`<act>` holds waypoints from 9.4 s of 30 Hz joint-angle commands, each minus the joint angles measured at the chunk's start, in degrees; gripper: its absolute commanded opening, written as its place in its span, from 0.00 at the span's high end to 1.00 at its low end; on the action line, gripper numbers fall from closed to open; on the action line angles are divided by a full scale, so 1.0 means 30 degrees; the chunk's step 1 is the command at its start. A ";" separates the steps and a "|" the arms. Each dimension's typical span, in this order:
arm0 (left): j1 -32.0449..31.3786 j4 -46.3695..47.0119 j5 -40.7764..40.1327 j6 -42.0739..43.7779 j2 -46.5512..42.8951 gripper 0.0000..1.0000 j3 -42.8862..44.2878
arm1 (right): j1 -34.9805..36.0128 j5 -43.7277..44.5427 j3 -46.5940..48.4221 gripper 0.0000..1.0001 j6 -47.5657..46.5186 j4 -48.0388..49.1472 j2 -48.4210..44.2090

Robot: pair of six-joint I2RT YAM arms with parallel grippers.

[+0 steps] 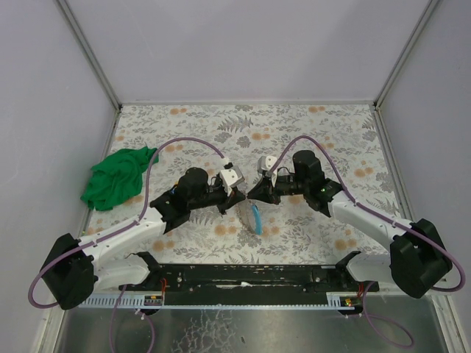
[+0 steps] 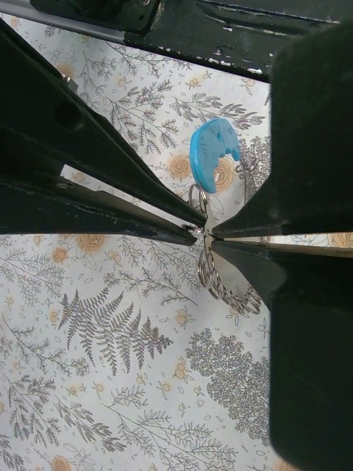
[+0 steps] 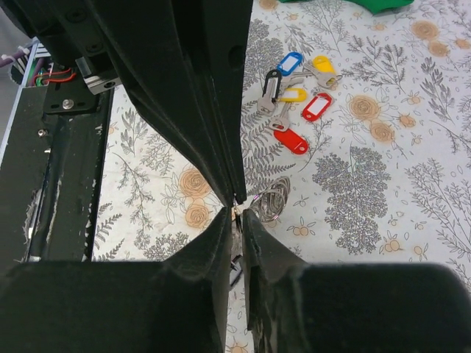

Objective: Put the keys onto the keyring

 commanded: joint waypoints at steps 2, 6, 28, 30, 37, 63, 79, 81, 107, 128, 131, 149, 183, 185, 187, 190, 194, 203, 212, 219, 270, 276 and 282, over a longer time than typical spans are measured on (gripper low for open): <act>-0.0171 -0.0105 0.0210 0.0567 -0.0317 1.00 0.0760 | 0.0088 -0.1095 0.1107 0.88 -0.0632 -0.0444 0.0195; -0.0163 0.0228 0.0076 0.0391 -0.0524 0.98 0.0400 | 0.0087 -0.1176 0.1161 0.99 -0.0693 -0.0683 0.0092; 0.2921 1.0843 0.6176 -0.3090 -0.1094 0.68 -0.4985 | 0.0087 -0.1874 0.0672 1.00 -0.0161 0.0544 -0.0461; 0.2912 1.1284 0.6175 -0.3282 -0.0700 0.68 -0.4954 | 0.0087 -0.1966 0.0585 1.00 0.0000 0.0765 -0.0487; 0.2943 1.1912 0.6340 -0.3328 0.0320 0.69 -0.4816 | 0.0103 -0.2291 0.0453 1.00 -0.0079 0.0942 -0.0436; 0.3152 1.2413 0.7963 -0.1878 0.0871 0.82 -0.4353 | 0.0088 -0.3770 0.0903 0.99 -0.1362 -0.0319 0.0084; 0.2895 0.8735 0.6506 0.1614 -0.1060 1.00 -0.3804 | 0.0292 -0.1807 0.1194 0.78 -0.2661 -0.2127 -0.0691; 0.2527 0.7858 0.5579 0.2362 -0.1377 1.00 -0.3777 | 0.0294 -0.1327 0.0937 0.69 -0.2771 -0.1909 -0.1211; 0.0401 0.5634 0.2089 0.5247 -0.2293 1.00 -0.3484 | 0.1405 0.0687 -0.1650 0.70 -0.4686 0.3798 -0.0772; -0.2262 0.7206 -0.1773 0.3083 -0.2621 1.00 -0.4738 | 0.4431 1.1378 -0.4214 1.00 0.0985 1.0264 -0.1674; -0.3140 0.7853 -0.2289 0.2808 -0.2671 1.00 -0.5015 | 0.4859 1.4012 -0.4070 1.00 0.3118 1.1031 -0.1328; -0.3229 0.7692 -0.5247 0.1926 -0.2212 1.00 -0.4926 | 0.4920 1.2439 -0.5461 0.57 -0.0691 0.8383 -0.3830; -0.3126 0.7368 -0.3766 0.3259 -0.2883 1.00 -0.5056 | 0.4393 0.8834 -0.3387 0.84 -0.4056 0.4585 -0.3312; -0.3133 0.7529 -0.3669 0.3123 -0.2937 1.00 -0.5144 | 0.4389 0.9418 -0.3746 0.88 -0.4045 0.5257 -0.3263; -0.3126 0.7654 -0.3523 0.3011 -0.3006 1.00 -0.5252 | 0.4388 0.9790 -0.4020 0.92 -0.4101 0.5981 -0.3223; -0.3126 0.8090 -0.3298 0.2738 -0.3032 1.00 -0.5405 | 0.4393 0.9905 -0.4453 0.96 -0.4166 0.7292 -0.2998; -0.3050 0.9022 -0.3197 0.2201 -0.3096 1.00 -0.5712 | 0.4375 0.9267 -0.4526 0.94 -0.3995 0.8143 -0.2260; -0.2915 0.9205 -0.3012 0.1859 -0.2988 1.00 -0.5724 | 0.4378 0.9064 -0.4952 0.85 -0.3371 0.9904 -0.1664; -0.2800 0.8990 -0.2867 0.1970 -0.3133 1.00 -0.5767 | 0.4393 0.8022 -0.5290 0.74 -0.3242 1.0214 -0.1691; -0.2785 0.8985 -0.2360 0.1921 -0.3184 1.00 -0.5738 | 0.4348 0.8318 -0.5277 0.86 -0.3198 1.0684 -0.1470; -0.0334 1.4119 -0.0375 0.1375 -0.1188 0.86 -0.6395 | 0.3485 0.5371 -0.5015 0.97 -0.3504 1.0527 -0.2815; -0.0346 1.3083 0.0049 0.2153 -0.1351 1.00 -0.6121 | 0.3485 0.5209 -0.4764 0.94 -0.3525 0.9225 -0.3218; -0.0370 1.2151 -0.0241 0.3960 -0.2937 1.00 -0.6912 | 0.3485 0.7527 -0.5769 0.73 -0.3872 0.7253 -0.5849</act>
